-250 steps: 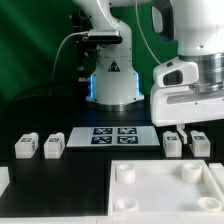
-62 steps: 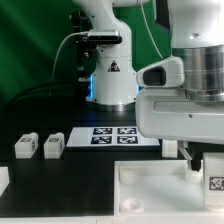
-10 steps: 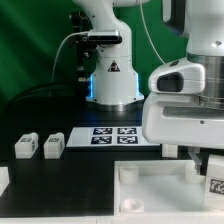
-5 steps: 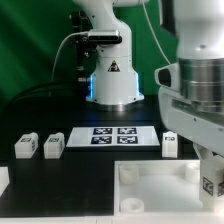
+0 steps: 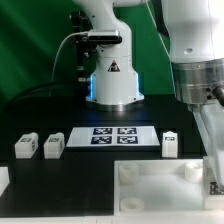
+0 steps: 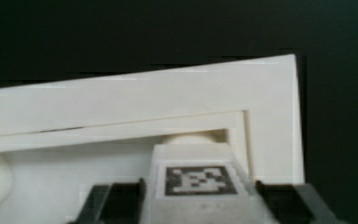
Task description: Assemble one leg
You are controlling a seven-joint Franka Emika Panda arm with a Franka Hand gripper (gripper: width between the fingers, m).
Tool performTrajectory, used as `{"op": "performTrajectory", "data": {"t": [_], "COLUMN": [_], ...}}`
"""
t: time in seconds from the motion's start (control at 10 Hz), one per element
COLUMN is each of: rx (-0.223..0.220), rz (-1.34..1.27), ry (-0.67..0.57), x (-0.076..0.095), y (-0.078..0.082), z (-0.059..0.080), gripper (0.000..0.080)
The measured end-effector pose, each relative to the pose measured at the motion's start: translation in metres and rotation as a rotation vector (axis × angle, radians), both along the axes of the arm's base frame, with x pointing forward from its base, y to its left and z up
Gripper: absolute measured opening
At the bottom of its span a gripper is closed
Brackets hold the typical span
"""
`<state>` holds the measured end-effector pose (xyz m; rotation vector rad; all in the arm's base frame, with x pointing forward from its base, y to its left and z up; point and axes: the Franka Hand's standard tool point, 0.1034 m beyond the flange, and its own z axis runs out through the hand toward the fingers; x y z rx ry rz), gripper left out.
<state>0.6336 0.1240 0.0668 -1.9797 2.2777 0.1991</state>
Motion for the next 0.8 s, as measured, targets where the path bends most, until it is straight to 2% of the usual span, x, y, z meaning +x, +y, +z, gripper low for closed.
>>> {"op": "performTrajectory", "data": {"t": [0.1, 0.2, 0.3, 0.4, 0.5, 0.8], "rx": [-0.002, -0.003, 0.000, 0.000, -0.001, -0.005], "rz": [0.032, 0.114, 0.239, 0.396, 0.584, 0.816], "ry": [-0.005, -0.016, -0.025, -0.052, -0.088, -0.124], "x": [-0.0003, -0.0019, -0.0073, -0.0084, -0.0093, -0.0093], "y": [-0.0003, -0.0002, 0.0011, 0.0019, 0.0011, -0.0017], "z": [-0.0003, -0.0014, -0.0043, -0.0036, -0.0014, -0.0029], "gripper": [0.0442, 0.0442, 0.0595, 0.0595, 0.0639, 0.0648]}}
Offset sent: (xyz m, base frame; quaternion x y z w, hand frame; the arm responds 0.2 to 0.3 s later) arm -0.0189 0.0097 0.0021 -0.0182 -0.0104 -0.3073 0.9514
